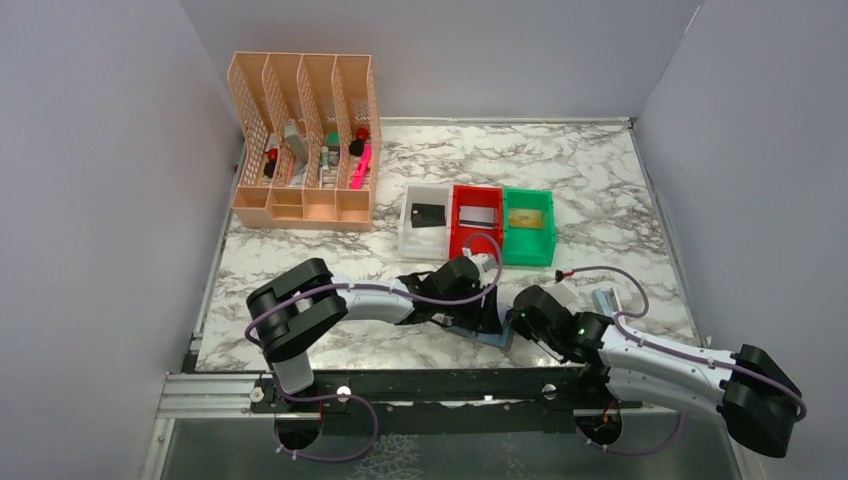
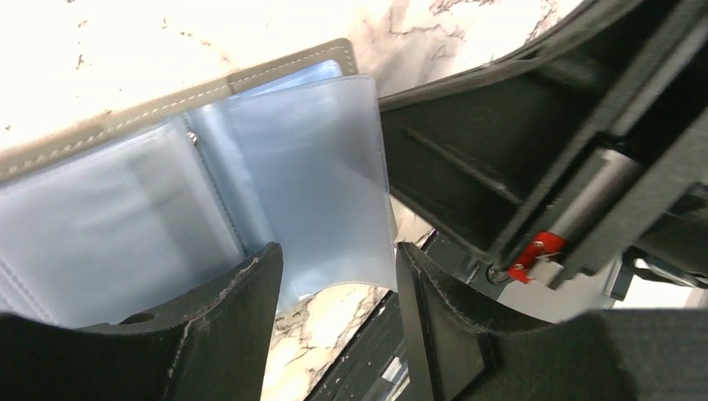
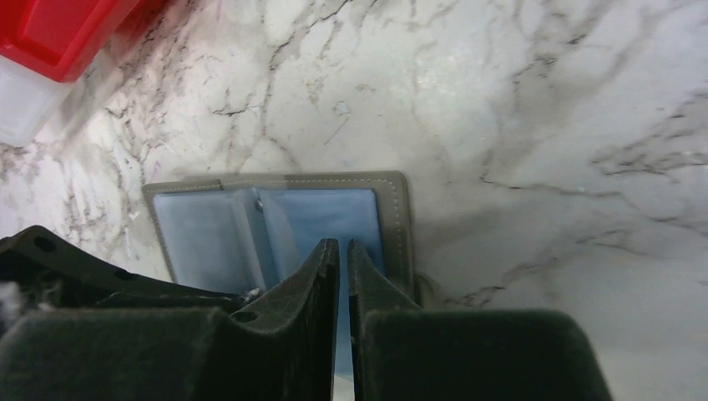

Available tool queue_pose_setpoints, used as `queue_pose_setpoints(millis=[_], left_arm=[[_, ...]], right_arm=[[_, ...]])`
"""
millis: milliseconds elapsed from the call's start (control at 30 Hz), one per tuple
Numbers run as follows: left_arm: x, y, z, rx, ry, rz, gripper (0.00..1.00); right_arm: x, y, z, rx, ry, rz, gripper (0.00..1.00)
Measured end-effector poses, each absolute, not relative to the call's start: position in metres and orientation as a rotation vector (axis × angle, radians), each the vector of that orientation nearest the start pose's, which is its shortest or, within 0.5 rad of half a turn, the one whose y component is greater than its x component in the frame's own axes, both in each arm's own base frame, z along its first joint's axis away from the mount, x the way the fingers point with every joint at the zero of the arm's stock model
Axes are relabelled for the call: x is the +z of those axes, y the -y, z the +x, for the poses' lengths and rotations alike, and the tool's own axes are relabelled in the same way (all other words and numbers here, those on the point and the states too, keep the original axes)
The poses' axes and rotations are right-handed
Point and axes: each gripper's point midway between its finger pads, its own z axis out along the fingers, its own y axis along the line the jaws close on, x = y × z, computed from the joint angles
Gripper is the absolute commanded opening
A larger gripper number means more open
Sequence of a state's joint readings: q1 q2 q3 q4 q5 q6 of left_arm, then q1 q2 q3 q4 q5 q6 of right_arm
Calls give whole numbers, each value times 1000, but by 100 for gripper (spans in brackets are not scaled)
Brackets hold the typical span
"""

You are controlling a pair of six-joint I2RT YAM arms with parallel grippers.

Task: Take the credit cards out of the card holder

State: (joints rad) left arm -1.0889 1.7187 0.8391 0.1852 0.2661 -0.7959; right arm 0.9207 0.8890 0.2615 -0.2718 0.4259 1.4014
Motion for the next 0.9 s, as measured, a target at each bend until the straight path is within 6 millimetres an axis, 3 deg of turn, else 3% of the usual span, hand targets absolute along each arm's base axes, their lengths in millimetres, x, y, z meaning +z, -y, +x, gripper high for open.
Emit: queue_pose_setpoints(millis=[167,300,433,633,900], left_arm=[[45,410,129,-1175,-2546,527,55],[44,410,128,-1172,-2551,529,51],[42,409,126,-1159,-2562,538,49],[42,410,124,-1132,-2572,571,49],[40,411,122,-1123,-2568,600,49]], right_arm=[[29,-149,169,440,-2332,741,14],[45,-144,172,402,-2320,685,13],[63,-148,176,451,-2289,624,12],[73,-158,178,510,-2279,533,12],[65,-177,179,545,-2329,442,12]])
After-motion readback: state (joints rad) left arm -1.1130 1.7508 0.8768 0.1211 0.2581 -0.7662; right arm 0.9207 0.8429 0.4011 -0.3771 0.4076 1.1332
